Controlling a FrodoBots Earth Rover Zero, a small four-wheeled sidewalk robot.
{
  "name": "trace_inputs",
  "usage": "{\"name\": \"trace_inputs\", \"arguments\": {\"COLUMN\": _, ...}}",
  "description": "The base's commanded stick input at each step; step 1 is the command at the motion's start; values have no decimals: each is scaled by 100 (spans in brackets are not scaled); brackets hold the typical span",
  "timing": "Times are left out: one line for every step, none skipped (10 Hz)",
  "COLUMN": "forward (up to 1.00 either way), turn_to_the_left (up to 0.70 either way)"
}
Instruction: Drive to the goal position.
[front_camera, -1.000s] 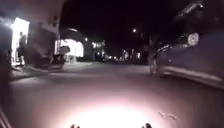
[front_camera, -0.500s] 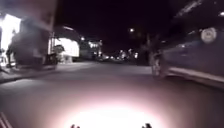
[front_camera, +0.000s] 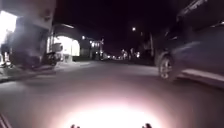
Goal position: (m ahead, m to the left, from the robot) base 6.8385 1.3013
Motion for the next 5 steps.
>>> {"name": "trace_inputs", "arguments": {"forward": 85, "turn_to_the_left": -34}}
{"name": "trace_inputs", "arguments": {"forward": 85, "turn_to_the_left": -24}}
{"name": "trace_inputs", "arguments": {"forward": 85, "turn_to_the_left": -6}}
{"name": "trace_inputs", "arguments": {"forward": 85, "turn_to_the_left": -7}}
{"name": "trace_inputs", "arguments": {"forward": 85, "turn_to_the_left": -9}}
